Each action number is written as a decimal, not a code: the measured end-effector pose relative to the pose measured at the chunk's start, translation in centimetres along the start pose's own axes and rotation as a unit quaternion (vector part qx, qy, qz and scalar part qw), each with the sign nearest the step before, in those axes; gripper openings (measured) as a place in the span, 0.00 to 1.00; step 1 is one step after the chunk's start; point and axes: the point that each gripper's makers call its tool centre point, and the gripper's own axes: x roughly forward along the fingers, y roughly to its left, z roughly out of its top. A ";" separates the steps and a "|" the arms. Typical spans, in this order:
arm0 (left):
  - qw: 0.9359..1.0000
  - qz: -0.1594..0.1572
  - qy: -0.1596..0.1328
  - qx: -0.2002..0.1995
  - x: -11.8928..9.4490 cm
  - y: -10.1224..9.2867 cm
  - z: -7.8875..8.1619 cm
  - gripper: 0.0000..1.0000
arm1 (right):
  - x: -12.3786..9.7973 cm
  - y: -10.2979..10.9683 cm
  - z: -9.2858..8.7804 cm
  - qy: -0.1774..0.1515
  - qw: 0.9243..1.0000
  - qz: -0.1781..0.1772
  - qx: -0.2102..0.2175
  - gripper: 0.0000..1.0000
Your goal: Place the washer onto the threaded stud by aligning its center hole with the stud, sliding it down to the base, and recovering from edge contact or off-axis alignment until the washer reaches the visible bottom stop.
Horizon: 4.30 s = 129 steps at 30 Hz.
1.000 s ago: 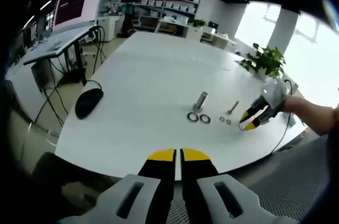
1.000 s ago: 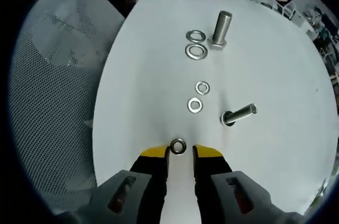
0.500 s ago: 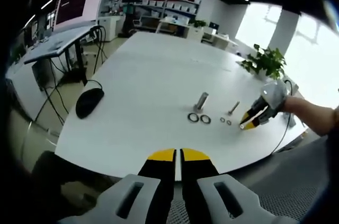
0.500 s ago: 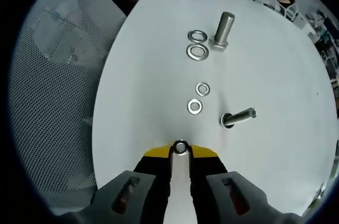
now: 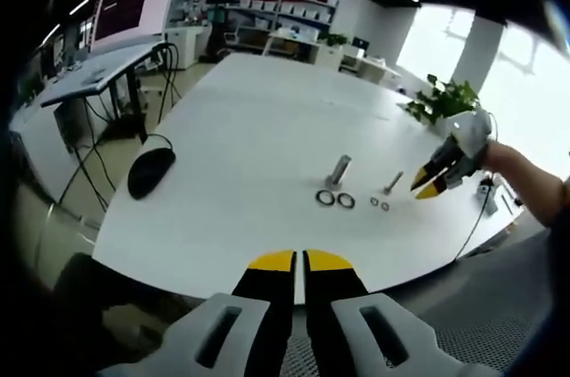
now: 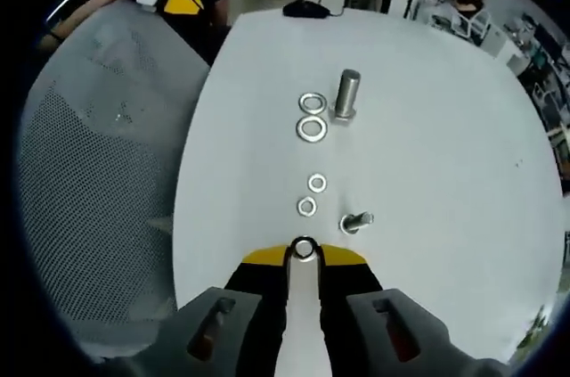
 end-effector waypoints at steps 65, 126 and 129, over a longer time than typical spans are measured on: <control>1.000 0.003 0.006 -0.007 0.0 0.1 -0.2 0.01 | 3.9 -3.5 0.5 0.088 0.987 -0.026 -0.130 0.13; 0.999 0.007 0.050 0.002 0.2 0.2 -1.6 0.03 | -3.6 1.9 6.7 -0.095 0.995 -0.020 -0.016 0.22; 0.999 0.008 0.054 0.001 0.2 0.2 -1.8 0.03 | -4.0 1.8 6.6 -0.096 0.995 -0.024 -0.020 0.22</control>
